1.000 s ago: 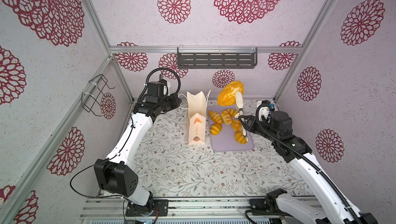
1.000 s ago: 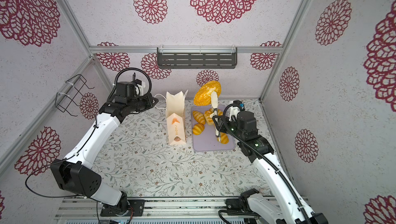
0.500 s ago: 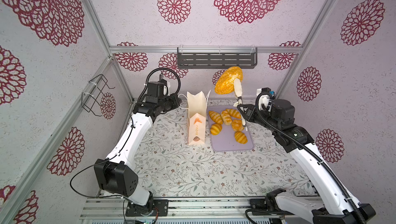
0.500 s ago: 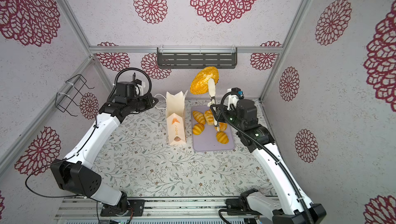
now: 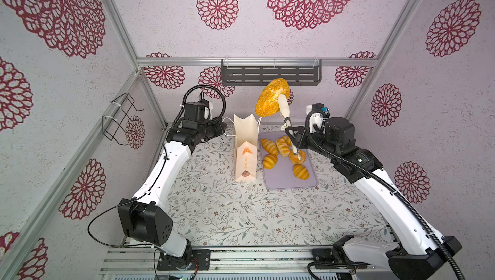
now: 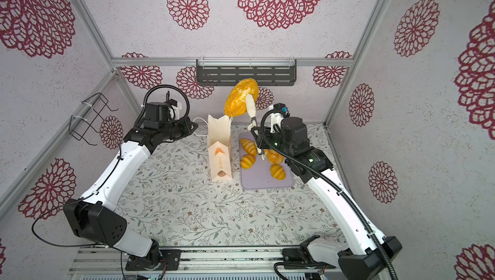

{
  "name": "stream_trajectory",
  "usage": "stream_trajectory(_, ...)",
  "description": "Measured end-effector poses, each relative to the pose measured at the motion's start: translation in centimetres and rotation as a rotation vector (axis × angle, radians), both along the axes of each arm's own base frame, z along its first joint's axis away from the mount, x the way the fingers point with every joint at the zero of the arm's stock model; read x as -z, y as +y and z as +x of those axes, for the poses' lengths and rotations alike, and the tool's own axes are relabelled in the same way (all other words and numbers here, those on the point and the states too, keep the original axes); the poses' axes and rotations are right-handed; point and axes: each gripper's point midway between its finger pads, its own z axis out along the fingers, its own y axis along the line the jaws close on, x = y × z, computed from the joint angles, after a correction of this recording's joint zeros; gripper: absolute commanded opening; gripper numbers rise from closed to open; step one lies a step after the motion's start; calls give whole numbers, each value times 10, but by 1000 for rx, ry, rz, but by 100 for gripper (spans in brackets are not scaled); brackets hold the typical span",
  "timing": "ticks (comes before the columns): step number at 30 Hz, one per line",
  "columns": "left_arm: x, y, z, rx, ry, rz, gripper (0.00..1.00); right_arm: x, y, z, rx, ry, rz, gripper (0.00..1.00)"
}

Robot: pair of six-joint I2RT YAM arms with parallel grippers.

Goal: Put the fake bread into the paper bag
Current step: 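Lift the loaf with the tongs and carry it toward the paper bag, then lower the loaf into the bag opening held by the left gripper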

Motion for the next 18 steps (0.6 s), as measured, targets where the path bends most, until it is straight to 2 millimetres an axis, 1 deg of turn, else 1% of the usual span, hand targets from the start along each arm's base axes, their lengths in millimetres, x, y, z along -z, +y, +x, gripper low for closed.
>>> stream_trajectory(4,0,0,0,0,0,0,0,4,17,-3,-29,-5,-44,0)
stream_trajectory(9,0,0,0,0,0,0,0,11,34,-2,-47,-9,-95,0)
stream_trajectory(18,0,0,0,0,0,0,0,27,56,-3,-57,-13,-202,0)
